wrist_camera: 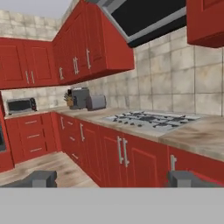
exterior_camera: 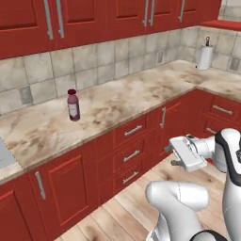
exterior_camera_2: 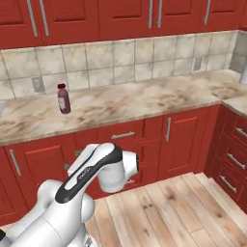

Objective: Place the drinks on the dining counter in a tight cluster.

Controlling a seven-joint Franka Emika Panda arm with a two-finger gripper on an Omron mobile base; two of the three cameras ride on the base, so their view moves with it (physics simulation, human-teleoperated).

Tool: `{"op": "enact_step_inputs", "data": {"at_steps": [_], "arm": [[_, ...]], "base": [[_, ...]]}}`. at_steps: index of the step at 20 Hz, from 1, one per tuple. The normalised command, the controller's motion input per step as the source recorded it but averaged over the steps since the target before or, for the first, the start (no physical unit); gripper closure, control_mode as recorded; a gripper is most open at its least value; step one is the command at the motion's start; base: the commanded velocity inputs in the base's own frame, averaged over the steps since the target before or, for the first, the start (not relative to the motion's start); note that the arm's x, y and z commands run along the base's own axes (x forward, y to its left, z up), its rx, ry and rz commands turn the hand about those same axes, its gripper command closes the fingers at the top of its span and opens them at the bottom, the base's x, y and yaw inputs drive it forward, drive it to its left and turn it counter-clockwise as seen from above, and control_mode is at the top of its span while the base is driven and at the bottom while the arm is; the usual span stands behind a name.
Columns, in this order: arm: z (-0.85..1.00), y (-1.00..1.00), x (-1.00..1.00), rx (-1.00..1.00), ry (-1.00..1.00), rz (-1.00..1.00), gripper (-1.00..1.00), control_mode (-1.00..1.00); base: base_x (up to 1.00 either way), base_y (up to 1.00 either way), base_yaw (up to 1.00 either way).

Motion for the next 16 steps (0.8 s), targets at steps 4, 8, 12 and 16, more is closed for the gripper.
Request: {"op": "enact_step_inputs", "data": {"at_steps": [4, 8, 12, 16], "arm": [[0.00, 0.00, 0.00, 0.00, 0.00, 0.00, -1.00, 1.00], [0.00, 0.00, 0.00, 0.00, 0.00, 0.00, -1.00, 1.00], [0.00, 0.00, 0.00, 0.00, 0.00, 0.00, -1.00, 1.00], [0.00, 0.00, 0.00, 0.00, 0.00, 0.00, -1.00, 1.00]], "base": [[0.66, 0.02, 0.37], [0.69, 0.00, 0.30], [0.71, 0.00, 0.26], [0.65, 0.00, 0.31]]}}
